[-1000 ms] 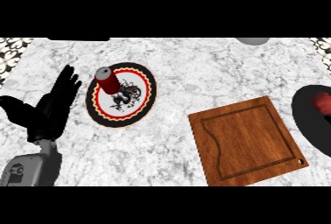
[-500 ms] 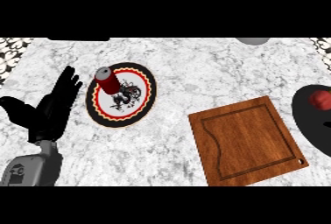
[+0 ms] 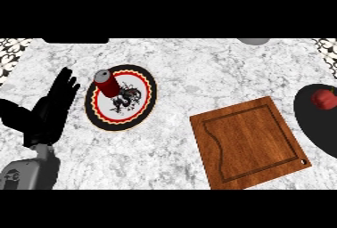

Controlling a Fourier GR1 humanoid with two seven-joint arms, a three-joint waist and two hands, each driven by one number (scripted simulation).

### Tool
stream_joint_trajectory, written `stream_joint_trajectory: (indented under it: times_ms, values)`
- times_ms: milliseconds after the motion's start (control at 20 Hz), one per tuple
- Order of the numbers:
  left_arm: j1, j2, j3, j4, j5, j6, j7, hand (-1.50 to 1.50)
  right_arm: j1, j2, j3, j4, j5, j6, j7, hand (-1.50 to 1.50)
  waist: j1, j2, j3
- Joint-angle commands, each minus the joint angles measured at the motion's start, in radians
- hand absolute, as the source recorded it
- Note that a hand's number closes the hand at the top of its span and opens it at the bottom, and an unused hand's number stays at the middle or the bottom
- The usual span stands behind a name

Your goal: Pick the bell pepper from the cutting board and place it in the pan

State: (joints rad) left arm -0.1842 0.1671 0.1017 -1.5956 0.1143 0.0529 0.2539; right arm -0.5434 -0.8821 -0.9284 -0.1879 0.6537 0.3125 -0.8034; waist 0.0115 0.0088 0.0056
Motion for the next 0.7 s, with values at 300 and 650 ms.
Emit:
stream_joint_trajectory:
  times_ms: [300,650]
  values:
    - [0.02,0.016,0.032,0.008,0.009,-0.004,-0.016,0.0,0.163,-0.154,-0.066,0.049,-0.108,0.406,-0.127,-1.5,-0.021,-0.003,0.002]
    - [0.031,0.001,0.012,-0.008,-0.001,-0.002,-0.02,0.0,0.231,-0.129,-0.053,0.009,-0.132,0.37,-0.161,-1.5,-0.009,-0.003,0.005]
